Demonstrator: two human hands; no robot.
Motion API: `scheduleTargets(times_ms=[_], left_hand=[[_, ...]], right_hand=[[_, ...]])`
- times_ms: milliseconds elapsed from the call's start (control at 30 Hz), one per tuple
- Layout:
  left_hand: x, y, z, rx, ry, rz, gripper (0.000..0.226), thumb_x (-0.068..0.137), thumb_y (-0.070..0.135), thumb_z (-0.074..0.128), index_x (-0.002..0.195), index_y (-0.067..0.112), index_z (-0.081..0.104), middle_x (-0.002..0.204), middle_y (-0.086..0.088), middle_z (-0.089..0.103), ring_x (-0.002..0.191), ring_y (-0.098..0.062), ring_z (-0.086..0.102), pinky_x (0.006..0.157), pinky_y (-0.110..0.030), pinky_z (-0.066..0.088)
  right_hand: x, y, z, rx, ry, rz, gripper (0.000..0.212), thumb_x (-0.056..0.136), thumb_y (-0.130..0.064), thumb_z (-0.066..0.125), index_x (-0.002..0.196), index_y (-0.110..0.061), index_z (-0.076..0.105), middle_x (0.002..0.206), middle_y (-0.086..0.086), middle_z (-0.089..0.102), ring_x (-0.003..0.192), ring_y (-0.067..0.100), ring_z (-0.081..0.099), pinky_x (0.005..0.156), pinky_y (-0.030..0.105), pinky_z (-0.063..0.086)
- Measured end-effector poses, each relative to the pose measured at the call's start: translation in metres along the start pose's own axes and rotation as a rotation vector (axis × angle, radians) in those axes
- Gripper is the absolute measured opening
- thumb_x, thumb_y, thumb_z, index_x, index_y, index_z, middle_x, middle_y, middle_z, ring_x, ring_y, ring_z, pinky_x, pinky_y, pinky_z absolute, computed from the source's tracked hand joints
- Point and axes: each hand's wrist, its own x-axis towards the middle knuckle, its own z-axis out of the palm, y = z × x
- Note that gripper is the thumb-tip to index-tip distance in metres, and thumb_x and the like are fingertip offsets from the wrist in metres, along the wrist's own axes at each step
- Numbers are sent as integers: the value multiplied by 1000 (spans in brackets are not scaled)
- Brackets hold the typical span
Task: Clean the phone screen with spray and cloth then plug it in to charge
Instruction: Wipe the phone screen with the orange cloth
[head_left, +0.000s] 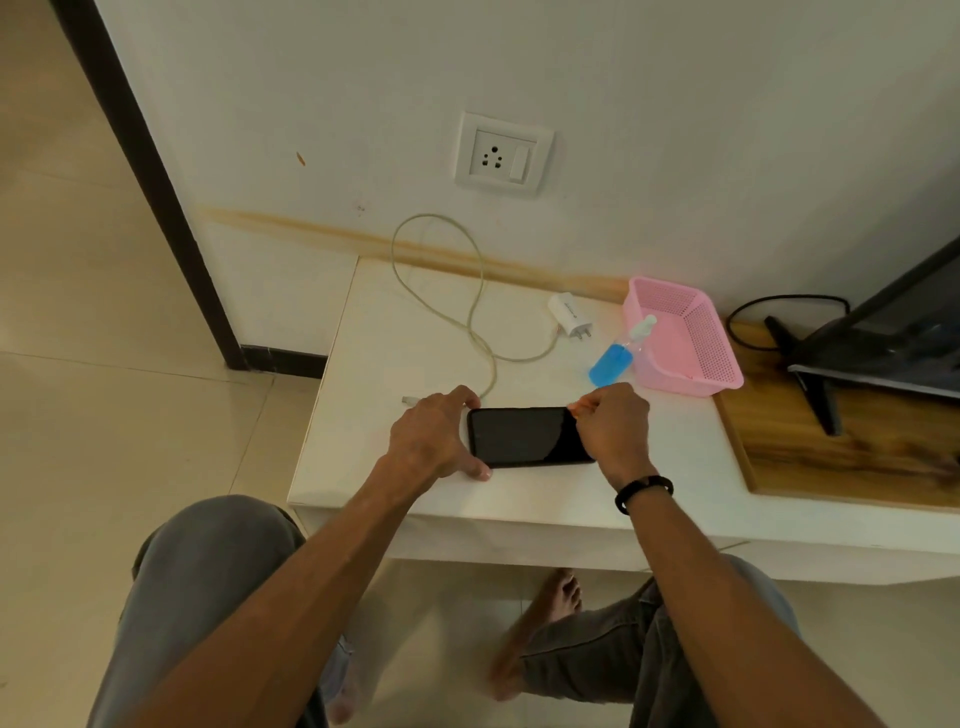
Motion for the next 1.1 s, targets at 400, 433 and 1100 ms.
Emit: scheduleTargets(times_ms=[400, 433, 1100], left_hand=[[-2, 0, 1, -91, 5, -17, 94, 52, 36, 99, 133, 30, 53, 94, 8, 57, 85, -19, 60, 68, -30, 46], [-2, 0, 1, -93, 12, -14, 93, 52, 34, 98, 134, 30, 54, 95, 8, 57, 85, -19, 60, 70, -31, 47], [-7, 2, 0, -20, 66, -49, 101, 49, 49, 98, 137, 33, 53, 108, 8, 61, 95, -17, 60, 77, -31, 44]], right_hand=[[-42, -55, 67, -78, -97, -197, 31, 92, -2, 62, 61, -7, 61, 65, 4, 59, 57, 15, 52, 47, 15, 29], [-45, -55, 69, -80, -115, -210, 30, 92, -2, 62, 62, -7, 62, 63, 2, 56, 53, 10, 49, 44, 15, 27], [-51, -12, 33, -131, -382, -705, 38, 89, 11, 59, 103, -15, 83, 105, 1, 79, 94, 13, 72, 88, 22, 58]])
